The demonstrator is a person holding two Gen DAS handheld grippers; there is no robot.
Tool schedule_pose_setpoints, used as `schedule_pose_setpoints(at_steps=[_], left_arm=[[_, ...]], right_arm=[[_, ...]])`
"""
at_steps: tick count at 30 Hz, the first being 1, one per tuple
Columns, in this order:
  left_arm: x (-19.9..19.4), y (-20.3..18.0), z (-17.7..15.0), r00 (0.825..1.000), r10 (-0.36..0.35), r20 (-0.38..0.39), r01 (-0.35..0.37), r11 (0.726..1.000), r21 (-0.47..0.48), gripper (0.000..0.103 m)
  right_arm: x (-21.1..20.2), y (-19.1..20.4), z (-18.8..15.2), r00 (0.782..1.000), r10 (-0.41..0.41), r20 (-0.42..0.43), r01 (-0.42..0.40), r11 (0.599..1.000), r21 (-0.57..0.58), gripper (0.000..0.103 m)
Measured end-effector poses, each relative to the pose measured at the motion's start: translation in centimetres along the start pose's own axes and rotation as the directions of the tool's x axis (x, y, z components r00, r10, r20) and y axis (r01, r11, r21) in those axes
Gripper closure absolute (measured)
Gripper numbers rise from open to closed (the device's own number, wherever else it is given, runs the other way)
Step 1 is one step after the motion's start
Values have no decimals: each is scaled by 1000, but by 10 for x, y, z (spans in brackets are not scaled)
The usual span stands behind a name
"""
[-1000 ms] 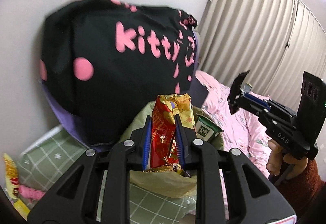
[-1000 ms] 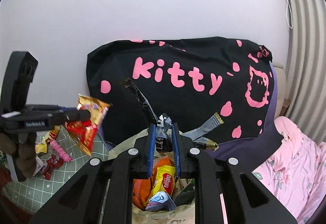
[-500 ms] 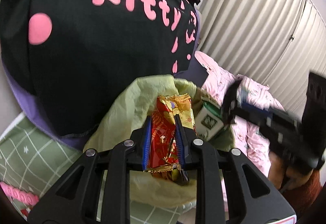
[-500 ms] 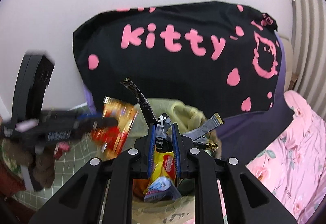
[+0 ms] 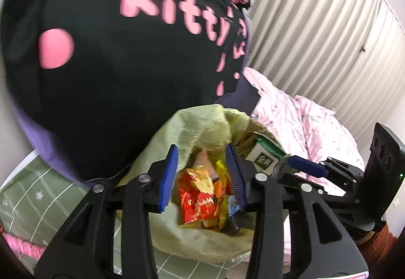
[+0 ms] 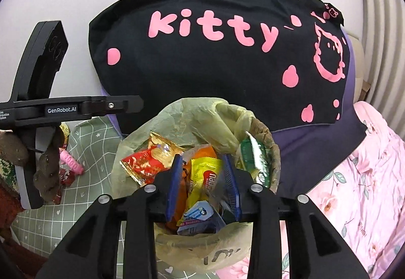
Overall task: Collect trash
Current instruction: 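Move the left tool over the table while the right tool grasps the yellow snack pack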
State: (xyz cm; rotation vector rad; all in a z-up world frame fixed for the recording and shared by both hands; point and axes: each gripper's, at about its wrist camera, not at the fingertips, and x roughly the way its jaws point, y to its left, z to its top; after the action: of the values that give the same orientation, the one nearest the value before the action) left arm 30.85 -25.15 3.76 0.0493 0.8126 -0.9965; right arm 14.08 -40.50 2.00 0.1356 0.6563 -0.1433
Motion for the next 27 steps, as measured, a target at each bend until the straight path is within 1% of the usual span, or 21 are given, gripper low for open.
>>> schedule_pose_setpoints(at_steps=[4, 6, 7, 10, 13, 15, 16, 17, 20, 22, 23, 24, 25, 26, 27], left_arm=[[-25, 18, -11, 997, 50, 52, -47, 997, -65, 64], [-42, 27, -20, 991, 100, 92, -92, 992, -84, 64], [-51, 32, -26, 985, 132, 112, -123, 989, -88, 63], [-71, 44, -41, 968, 210, 136, -198, 975, -102, 63], [-93, 63, -61, 947, 280, 158, -256, 954, -158, 63], [-112, 81, -79, 928, 330, 172, -292, 933, -211, 63], [-120, 89, -87, 921, 349, 175, -307, 923, -231, 63], [-130, 98, -96, 912, 372, 175, -323, 911, -255, 63], [-157, 128, -126, 882, 442, 166, -373, 868, -329, 63], [-177, 153, -148, 852, 503, 147, -421, 824, -378, 63], [-182, 162, -154, 840, 524, 138, -439, 808, -394, 63], [-192, 175, -165, 823, 554, 126, -464, 783, -415, 63], [-201, 189, -175, 804, 584, 111, -488, 756, -436, 63], [-207, 199, -183, 792, 602, 100, -503, 737, -452, 63], [-215, 212, -193, 778, 623, 82, -518, 709, -479, 62]], right_arm=[[1, 9, 1, 1000, 4, 6, -4, 1000, -17, 70], [2, 15, 3, 1000, 12, 9, -12, 999, -32, 70], [4, 18, 4, 1000, 15, 9, -15, 999, -39, 70], [8, 29, 9, 999, 33, 14, -33, 998, -55, 70], [13, 44, 14, 998, 57, 24, -55, 996, -71, 70], [15, 54, 17, 996, 80, 33, -77, 994, -82, 68], [16, 61, 18, 994, 99, 41, -96, 992, -87, 64], [17, 66, 19, 992, 116, 46, -112, 990, -90, 62], [24, 87, 21, 982, 181, 45, -176, 978, -109, 61], [29, 101, 20, 976, 215, 31, -209, 969, -131, 60], [32, 109, 19, 971, 237, 21, -232, 962, -141, 58], [33, 114, 18, 967, 255, 14, -251, 957, -147, 55], [36, 122, 17, 958, 288, 2, -284, 946, -154, 51], [39, 128, 16, 951, 310, -7, -307, 938, -160, 51], [43, 137, 14, 943, 331, -20, -330, 929, -169, 51]])
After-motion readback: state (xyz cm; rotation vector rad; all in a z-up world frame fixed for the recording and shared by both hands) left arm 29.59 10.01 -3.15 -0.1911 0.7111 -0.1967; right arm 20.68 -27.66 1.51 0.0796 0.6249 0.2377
